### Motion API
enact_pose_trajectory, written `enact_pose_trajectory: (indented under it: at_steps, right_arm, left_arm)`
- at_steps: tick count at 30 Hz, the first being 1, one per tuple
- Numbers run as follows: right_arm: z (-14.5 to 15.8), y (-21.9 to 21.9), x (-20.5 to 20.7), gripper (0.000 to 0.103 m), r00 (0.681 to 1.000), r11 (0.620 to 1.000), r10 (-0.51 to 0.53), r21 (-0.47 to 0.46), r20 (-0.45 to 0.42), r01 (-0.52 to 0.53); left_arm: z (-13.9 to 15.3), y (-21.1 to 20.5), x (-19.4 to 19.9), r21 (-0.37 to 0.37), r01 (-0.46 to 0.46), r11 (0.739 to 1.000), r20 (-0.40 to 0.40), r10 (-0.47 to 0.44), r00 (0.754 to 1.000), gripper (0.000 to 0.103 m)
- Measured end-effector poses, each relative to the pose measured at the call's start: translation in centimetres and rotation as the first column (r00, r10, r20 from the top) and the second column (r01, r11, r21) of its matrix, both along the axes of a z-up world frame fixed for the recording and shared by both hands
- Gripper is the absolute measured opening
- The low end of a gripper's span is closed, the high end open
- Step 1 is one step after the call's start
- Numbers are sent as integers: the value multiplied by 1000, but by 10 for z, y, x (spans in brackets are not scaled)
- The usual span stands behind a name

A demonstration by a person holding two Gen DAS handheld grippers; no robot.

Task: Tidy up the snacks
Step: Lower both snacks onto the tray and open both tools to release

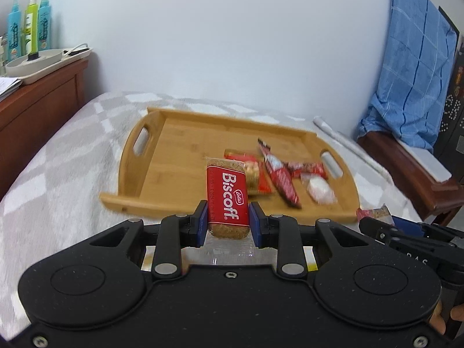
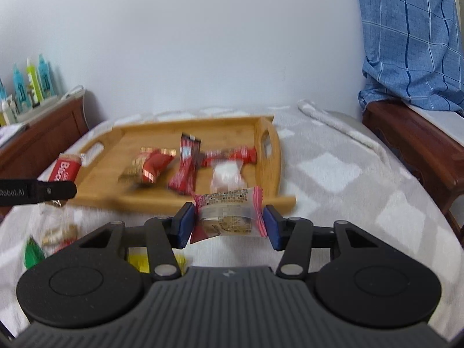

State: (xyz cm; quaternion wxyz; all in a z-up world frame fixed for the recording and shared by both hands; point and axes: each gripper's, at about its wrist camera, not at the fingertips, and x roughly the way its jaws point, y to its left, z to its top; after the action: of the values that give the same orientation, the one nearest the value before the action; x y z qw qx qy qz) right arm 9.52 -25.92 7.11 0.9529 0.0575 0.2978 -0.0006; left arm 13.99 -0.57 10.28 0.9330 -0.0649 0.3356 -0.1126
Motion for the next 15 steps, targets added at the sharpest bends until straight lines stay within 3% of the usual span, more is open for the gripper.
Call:
enact_pose_trajectory:
  at_steps: [8,15]
  right_arm:
    - [25,-8,55,55,1000,999,22,37,21,-23]
    - [19,-20,127,55,996,994,57,96,-63,-50]
  left_arm:
    - [21,-9,57,-49,31,998,-4,-32,999,27]
    - [21,-28,123,-98,59,993,-69,-66,995,27]
